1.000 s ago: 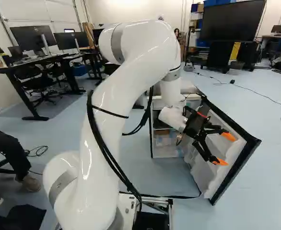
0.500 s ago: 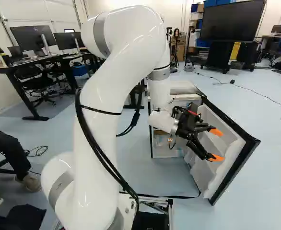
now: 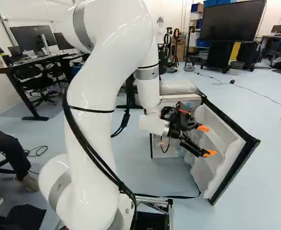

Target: Open the fridge door

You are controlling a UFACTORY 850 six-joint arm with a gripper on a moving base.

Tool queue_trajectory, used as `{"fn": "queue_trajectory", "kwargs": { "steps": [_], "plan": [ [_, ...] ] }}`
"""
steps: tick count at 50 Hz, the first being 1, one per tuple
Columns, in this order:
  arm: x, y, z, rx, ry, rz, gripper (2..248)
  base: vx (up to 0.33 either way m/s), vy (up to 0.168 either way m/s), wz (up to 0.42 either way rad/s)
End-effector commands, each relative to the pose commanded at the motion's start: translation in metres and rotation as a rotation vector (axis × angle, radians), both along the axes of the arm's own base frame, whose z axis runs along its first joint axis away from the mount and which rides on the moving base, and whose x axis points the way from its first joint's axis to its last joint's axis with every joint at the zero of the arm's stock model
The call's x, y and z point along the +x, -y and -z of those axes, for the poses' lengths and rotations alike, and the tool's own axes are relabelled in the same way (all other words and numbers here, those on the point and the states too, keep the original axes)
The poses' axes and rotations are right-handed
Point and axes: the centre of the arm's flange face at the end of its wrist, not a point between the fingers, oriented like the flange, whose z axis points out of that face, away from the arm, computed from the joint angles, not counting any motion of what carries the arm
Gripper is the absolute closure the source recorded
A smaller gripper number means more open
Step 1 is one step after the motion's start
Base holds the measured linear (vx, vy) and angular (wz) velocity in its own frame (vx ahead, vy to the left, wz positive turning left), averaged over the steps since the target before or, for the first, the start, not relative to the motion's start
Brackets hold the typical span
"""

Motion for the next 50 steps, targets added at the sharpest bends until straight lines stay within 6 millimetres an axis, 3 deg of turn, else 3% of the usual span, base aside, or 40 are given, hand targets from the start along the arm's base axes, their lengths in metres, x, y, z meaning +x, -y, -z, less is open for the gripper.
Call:
{"fn": "queue_trajectory", "kwargs": {
  "steps": [21, 50],
  "plan": [
    [-0.015, -0.041, -0.004, 0.011, -0.044, -0.203, 3, 0.0, 0.0, 0.0],
    [-0.015, -0.048, -0.007, 0.016, -0.042, -0.254, 3, 0.0, 0.0, 0.0]
  ]
}}
